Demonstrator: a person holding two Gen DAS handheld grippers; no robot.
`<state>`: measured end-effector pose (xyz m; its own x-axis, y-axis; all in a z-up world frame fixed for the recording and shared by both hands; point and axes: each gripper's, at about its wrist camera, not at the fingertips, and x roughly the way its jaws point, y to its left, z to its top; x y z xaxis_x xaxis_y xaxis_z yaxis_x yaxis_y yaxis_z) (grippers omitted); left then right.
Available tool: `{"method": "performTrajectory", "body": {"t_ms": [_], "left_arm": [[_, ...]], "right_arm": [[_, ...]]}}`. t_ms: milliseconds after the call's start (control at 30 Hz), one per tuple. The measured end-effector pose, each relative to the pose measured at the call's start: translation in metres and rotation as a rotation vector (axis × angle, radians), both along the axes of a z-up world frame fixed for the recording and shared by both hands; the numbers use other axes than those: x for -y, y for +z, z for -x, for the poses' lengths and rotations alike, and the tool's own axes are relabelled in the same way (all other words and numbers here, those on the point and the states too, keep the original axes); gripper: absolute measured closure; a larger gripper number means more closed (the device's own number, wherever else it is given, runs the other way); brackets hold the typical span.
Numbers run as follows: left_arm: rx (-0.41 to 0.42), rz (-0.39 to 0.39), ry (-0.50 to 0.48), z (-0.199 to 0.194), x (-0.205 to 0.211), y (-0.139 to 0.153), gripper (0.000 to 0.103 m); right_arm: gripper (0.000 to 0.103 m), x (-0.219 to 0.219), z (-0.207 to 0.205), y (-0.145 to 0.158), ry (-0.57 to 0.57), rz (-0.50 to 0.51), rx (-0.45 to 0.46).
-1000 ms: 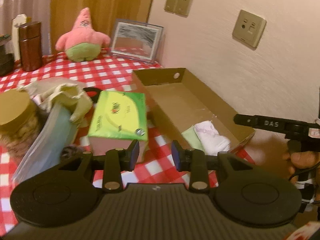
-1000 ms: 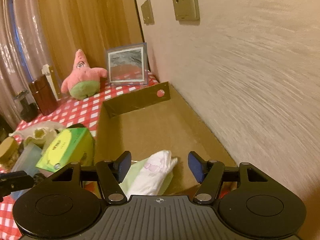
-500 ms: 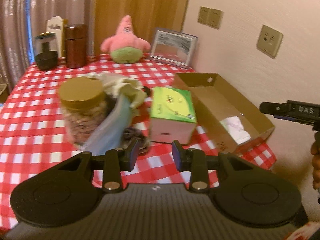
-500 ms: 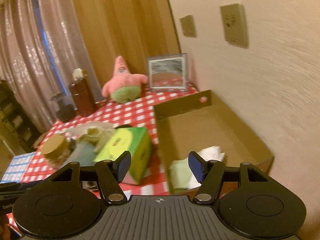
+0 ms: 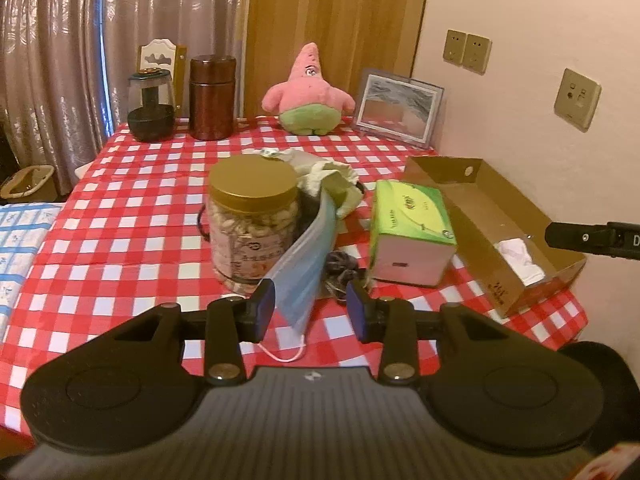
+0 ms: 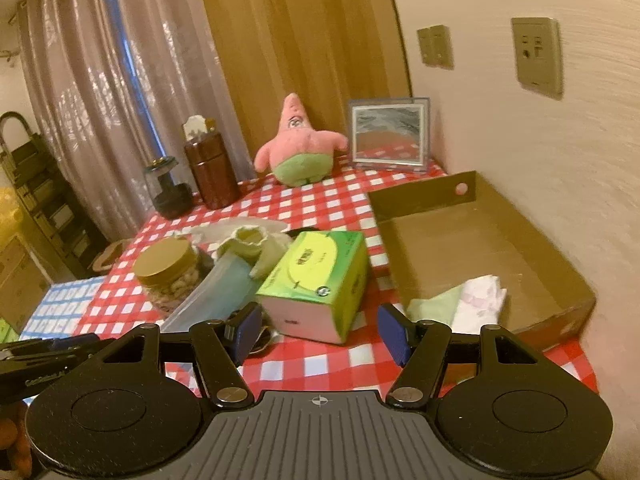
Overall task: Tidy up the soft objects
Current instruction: 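Grasp the blue mask with the left gripper while the right gripper grasps the scrunchie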
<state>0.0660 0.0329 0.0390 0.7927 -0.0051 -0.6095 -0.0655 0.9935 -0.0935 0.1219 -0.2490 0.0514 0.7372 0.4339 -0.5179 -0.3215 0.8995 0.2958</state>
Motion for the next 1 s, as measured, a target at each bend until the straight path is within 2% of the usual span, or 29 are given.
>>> {"method": "performTrajectory", "body": {"t_ms": [200, 433, 700, 1000], "left_arm": [[-0.02, -0.015, -0.022, -0.008, -0.003, -0.008, 0.061], [-0.063, -0.068, -0.064, -0.034, -0.007, -0.027, 0.054], [-0.107, -0.124, -0.136, -0.078, -0.008, -0.052, 0.053], [-0.143, -0.138, -0.209, -0.109, -0.006, -0.079, 0.056]], "right_arm": [[0.039, -0.017, -0.006, -0.011, 0.039, 0.015, -0.024], [0.039, -0.043, -0.025, -0.033, 0.09, 0.039, -0.067], [0.039, -0.064, -0.05, -0.061, 0.104, 0.058, -0.12], [0.039, -0.084, -0.073, -0.088, 0.114, 0.072, -0.175]]}}
